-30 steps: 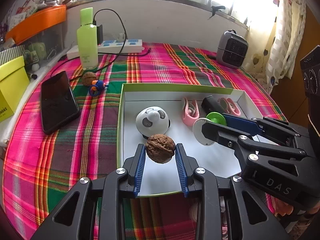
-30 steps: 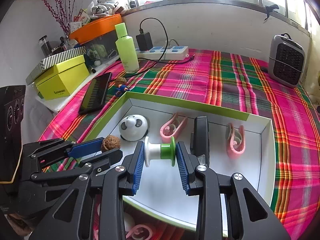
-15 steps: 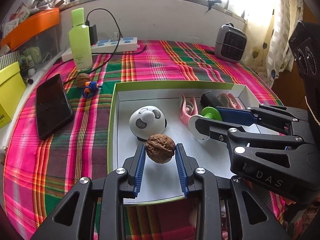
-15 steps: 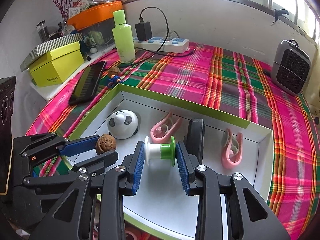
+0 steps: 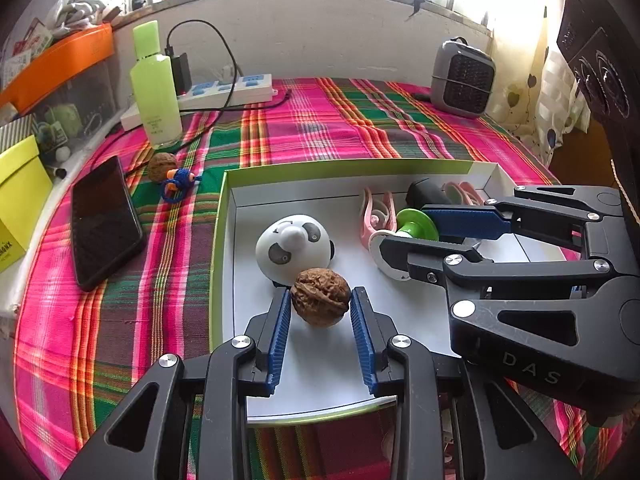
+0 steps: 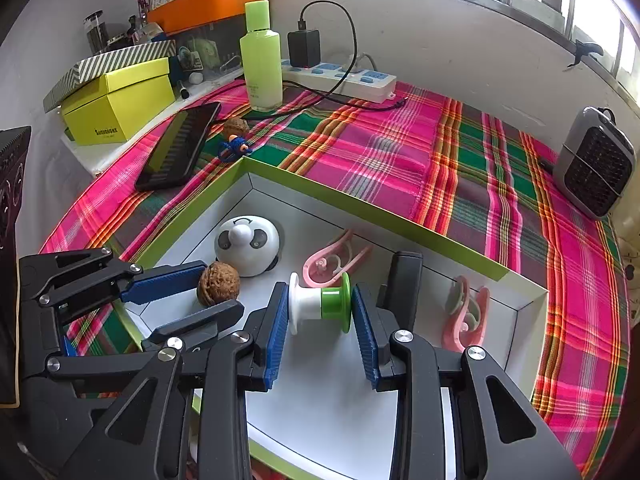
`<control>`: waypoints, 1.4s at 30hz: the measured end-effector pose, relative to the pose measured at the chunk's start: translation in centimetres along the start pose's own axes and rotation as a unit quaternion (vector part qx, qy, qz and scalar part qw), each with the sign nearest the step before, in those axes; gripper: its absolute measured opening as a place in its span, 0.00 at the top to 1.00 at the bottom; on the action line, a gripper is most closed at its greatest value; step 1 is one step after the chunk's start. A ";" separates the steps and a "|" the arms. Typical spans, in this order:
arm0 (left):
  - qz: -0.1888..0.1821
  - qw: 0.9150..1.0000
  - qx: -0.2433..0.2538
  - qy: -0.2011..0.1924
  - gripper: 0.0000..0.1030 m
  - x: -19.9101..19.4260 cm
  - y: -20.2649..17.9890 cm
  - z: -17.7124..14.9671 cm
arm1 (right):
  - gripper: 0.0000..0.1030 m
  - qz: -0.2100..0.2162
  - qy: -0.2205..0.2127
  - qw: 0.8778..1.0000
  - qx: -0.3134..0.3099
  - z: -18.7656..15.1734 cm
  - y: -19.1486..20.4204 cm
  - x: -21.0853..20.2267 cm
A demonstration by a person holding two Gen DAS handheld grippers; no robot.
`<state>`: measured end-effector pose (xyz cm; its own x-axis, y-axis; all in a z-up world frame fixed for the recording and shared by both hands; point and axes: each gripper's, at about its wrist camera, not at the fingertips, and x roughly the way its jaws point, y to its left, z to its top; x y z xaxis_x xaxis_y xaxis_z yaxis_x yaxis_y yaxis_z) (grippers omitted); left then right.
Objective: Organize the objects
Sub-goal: 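Open both tools to set the walnut and spool in the box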
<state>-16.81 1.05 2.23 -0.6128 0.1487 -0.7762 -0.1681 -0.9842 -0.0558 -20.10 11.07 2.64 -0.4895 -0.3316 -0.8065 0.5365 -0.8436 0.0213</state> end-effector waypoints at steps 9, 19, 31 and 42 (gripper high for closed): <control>0.000 1.000 0.003 0.001 0.72 0.1 -0.1 0.0 | 0.67 -0.008 0.007 1.000 -0.002 0.0 0.1 0.1; 0.000 1.000 0.002 0.001 0.72 0.1 -0.2 -0.1 | 0.67 -0.008 0.013 1.000 0.004 0.1 0.0 0.1; -0.001 1.000 0.000 0.000 0.67 0.0 -0.2 -0.5 | 0.67 -0.007 0.014 1.000 0.011 -0.1 0.0 0.1; -0.005 1.000 -0.008 0.001 0.65 -0.5 0.2 -0.7 | 0.60 0.001 0.014 1.000 0.022 -0.3 -0.2 0.0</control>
<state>-15.96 0.74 2.20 -0.6092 0.1592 -0.7768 -0.1619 -0.9840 -0.0746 -19.98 11.36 2.48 -0.4694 -0.3215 -0.8224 0.5067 -0.8608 0.0473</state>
